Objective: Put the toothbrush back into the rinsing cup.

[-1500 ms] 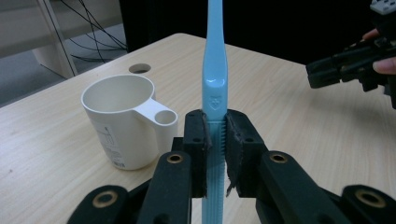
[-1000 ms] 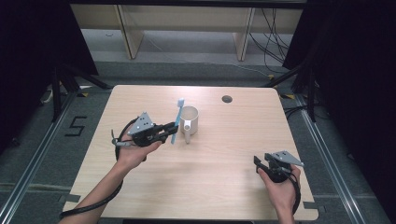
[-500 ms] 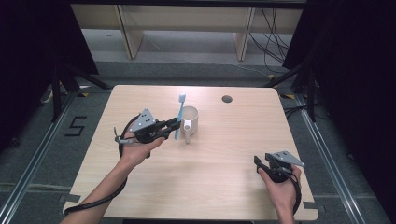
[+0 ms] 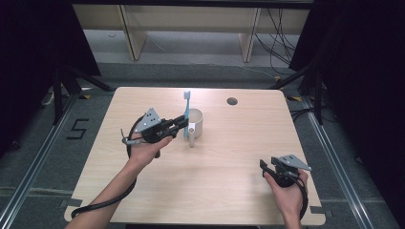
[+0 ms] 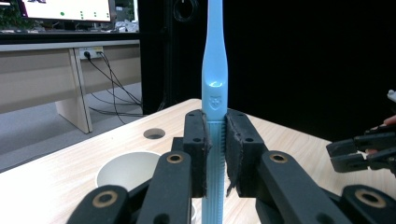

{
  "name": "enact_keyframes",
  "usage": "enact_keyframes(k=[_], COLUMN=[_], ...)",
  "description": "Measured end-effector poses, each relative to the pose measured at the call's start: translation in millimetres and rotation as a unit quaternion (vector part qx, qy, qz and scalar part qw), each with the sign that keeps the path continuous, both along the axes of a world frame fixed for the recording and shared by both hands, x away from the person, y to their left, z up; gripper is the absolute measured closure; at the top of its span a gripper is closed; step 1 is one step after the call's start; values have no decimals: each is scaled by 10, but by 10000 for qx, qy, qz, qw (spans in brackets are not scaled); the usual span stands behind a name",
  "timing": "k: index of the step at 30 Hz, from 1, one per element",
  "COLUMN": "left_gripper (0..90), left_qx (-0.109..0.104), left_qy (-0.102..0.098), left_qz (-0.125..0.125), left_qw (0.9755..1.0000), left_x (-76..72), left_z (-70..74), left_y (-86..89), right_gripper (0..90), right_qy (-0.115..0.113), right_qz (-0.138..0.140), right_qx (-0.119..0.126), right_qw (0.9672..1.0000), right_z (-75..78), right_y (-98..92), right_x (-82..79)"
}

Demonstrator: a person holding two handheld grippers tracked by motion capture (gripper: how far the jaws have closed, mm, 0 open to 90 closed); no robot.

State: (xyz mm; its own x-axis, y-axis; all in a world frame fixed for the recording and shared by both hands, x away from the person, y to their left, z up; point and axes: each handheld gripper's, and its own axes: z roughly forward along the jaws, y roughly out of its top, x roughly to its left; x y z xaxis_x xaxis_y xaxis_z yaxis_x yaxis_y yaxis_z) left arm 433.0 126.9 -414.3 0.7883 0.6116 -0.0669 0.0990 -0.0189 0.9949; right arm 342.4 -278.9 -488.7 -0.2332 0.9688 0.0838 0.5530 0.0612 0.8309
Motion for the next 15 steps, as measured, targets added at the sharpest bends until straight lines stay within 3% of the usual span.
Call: enact_keyframes(k=[4, 10, 13, 15], left_gripper=[786, 786, 786, 786], left_qx=[-30, -93, -105, -102], left_qy=[13, 25, 16, 5], left_qz=[-27, -5, 9, 17], left_qw=[10000, 10000, 9999, 9999], left_x=[15, 54, 65, 74], left_z=[0, -18, -21, -26], left_y=[-17, -50, -68, -77], right_gripper=[517, 517, 517, 517], right_qy=[8, 37, -78, -145], right_qz=[7, -10, 105, 122], right_qx=[66, -68, -151, -47], right_qw=[10000, 10000, 9998, 9998], right_z=[-1, -2, -3, -12], right_y=[6, -4, -31, -22], right_x=[-5, -9, 3, 10])
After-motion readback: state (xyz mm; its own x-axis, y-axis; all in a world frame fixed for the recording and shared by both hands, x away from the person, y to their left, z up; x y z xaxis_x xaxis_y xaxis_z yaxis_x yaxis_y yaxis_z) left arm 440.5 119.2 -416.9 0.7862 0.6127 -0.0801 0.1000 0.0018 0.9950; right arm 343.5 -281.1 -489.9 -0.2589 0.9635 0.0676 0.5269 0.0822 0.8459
